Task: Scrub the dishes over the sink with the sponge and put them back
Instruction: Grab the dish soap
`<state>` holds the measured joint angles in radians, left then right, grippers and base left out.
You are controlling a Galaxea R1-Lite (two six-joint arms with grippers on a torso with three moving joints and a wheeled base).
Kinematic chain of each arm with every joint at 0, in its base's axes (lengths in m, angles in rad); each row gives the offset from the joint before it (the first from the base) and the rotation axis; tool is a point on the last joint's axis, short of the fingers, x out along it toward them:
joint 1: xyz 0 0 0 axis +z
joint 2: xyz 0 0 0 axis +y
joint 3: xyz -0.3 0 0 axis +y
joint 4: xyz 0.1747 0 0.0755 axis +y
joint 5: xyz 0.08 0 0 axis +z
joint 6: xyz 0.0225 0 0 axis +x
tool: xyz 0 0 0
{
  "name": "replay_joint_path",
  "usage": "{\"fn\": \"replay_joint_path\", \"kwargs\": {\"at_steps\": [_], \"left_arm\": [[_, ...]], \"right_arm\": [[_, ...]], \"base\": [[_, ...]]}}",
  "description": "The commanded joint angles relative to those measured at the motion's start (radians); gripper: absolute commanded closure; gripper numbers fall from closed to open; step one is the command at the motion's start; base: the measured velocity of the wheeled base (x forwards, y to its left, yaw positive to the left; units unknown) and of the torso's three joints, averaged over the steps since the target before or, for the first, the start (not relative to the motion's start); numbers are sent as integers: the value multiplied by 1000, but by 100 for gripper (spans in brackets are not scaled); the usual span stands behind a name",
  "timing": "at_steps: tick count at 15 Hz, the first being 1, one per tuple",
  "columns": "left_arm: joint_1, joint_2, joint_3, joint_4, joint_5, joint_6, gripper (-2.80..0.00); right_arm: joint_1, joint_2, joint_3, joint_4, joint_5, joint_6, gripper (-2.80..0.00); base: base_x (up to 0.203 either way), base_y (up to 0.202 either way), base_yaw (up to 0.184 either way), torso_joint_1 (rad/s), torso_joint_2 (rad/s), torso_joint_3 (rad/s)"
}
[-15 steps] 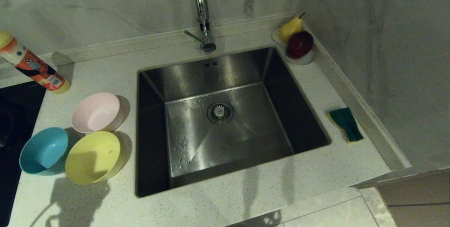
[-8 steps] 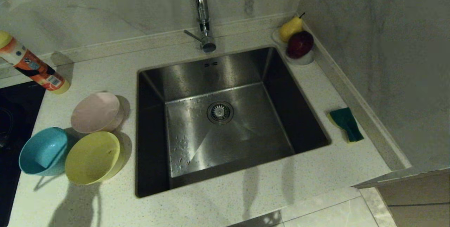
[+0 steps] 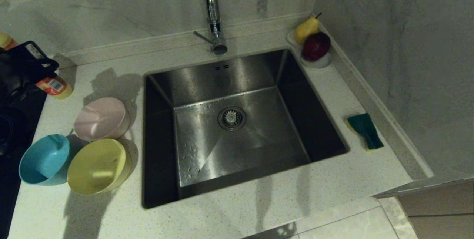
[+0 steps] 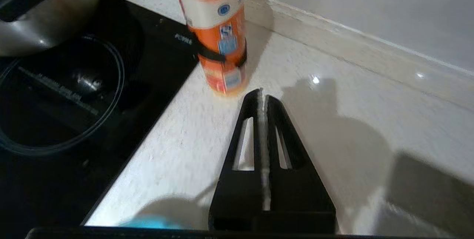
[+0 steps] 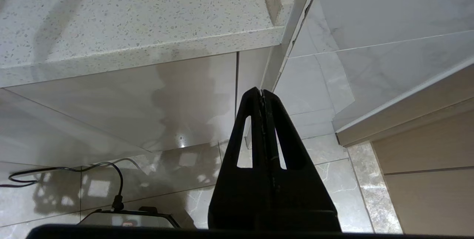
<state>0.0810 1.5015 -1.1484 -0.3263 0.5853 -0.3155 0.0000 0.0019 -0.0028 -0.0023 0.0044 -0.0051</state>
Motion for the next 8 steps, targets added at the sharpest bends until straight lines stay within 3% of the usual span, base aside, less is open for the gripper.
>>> {"fn": "replay_joint_path", "kwargs": {"at_steps": [1,8], "left_arm": [[38,117,-43,-42,1,-3,-280],[127,216,-42,-241,-48,-1,-280]], "right_arm": [[0,0,0,-1,0,-1,0],[0,0,0,-1,0,0,0]], "base": [[0,0,0,0,0,0],[0,0,0,0,0,0]]}}
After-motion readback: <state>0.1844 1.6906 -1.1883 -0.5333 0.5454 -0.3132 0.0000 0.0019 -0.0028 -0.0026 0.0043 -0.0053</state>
